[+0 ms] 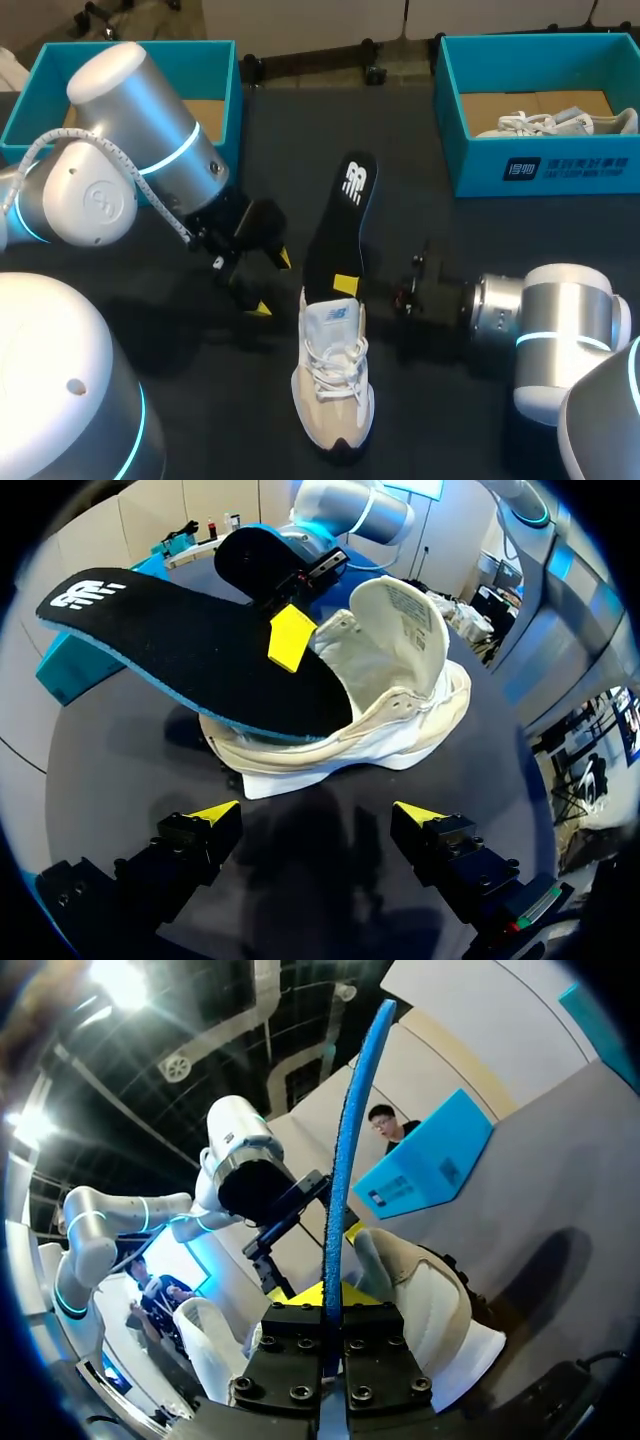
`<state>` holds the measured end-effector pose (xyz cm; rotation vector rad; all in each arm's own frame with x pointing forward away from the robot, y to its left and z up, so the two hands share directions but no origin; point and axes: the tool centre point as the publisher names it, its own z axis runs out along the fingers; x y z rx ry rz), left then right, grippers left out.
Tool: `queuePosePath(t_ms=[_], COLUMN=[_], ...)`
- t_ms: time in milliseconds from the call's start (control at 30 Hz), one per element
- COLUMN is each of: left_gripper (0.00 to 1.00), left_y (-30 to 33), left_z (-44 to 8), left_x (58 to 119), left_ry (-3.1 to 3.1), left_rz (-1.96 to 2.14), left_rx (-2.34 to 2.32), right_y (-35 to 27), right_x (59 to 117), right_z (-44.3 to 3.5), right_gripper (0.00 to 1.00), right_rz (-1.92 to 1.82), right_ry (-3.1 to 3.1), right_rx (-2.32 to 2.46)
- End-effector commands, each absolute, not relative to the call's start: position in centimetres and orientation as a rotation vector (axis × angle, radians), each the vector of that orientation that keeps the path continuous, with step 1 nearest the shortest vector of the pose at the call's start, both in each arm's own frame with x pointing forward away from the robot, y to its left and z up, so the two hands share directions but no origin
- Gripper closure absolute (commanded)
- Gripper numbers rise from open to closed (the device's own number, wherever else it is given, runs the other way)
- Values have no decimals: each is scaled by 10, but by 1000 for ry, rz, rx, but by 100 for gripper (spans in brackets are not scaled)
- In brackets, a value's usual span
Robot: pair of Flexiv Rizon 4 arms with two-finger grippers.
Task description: Take the shoe out of the shoebox, open the shoe tongue, remove and reinsert the insole, then place the shoe into the shoebox
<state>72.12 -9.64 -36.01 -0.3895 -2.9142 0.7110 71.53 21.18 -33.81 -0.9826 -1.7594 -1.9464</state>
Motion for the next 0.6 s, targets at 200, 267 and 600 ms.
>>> queuePosePath(t_ms=[200, 267, 600], left_gripper=[0, 0, 0], left_y=[-96, -96, -96], left_z=[-362, -362, -362], left_x=[713, 713, 713], left_ry=[-2931, -2931, -2931], left_rz=[717, 717, 717], left_rx=[-358, -358, -358], right_y=[216, 215, 210], right_x=[709, 708, 704], right_z=[-339, -339, -348], right_gripper=[100, 100, 100], right_rz=[-1933, -1931, -1903], right_ry=[-1772, -1771, -1748], right_rx=[-987, -987, -969])
